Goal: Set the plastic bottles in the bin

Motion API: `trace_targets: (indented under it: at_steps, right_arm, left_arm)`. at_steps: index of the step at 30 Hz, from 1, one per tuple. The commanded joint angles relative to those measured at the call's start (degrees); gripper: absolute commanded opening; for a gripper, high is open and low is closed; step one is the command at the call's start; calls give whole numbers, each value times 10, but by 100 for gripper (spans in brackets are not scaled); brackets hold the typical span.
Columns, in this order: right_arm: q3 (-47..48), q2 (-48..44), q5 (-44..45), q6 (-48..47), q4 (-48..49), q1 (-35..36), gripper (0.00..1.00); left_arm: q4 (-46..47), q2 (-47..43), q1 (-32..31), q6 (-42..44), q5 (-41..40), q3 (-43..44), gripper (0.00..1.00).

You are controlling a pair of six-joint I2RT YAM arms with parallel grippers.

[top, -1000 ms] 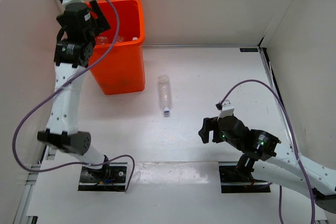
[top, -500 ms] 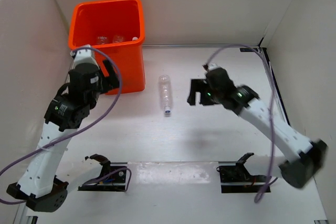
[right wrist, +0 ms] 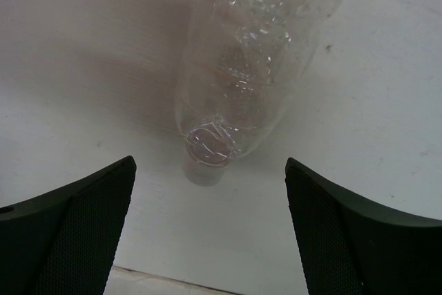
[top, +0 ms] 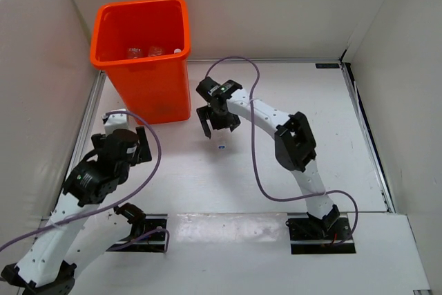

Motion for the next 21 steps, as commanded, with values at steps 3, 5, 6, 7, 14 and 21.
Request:
trace_targets:
  at_steps: [3,5,6,7,14,21]
  right_arm:
    - [75,12,-56,-3,-75,-32,90]
    - [84,24,-92,-1,-74,-45,90]
    - [85,28,-100,-1,-72,-48,90]
    - [90,35,-119,-3,-73,-53,90]
    - [188,103,-131,-9,-123,-58,90]
    - [217,140,-174,0,-137,-70,90]
  left_arm:
    - [5,-30,-2,2,-3,-15,100]
    - [9,-32,-2,6,-1,-17,100]
    - [8,-33,-2,6,-5,-17,100]
    - [7,-32,-2,6,-9,-15,100]
    - [7,-48,-2,10,-17,-19,100]
    - [7,-61,-2,12,-25,-23,100]
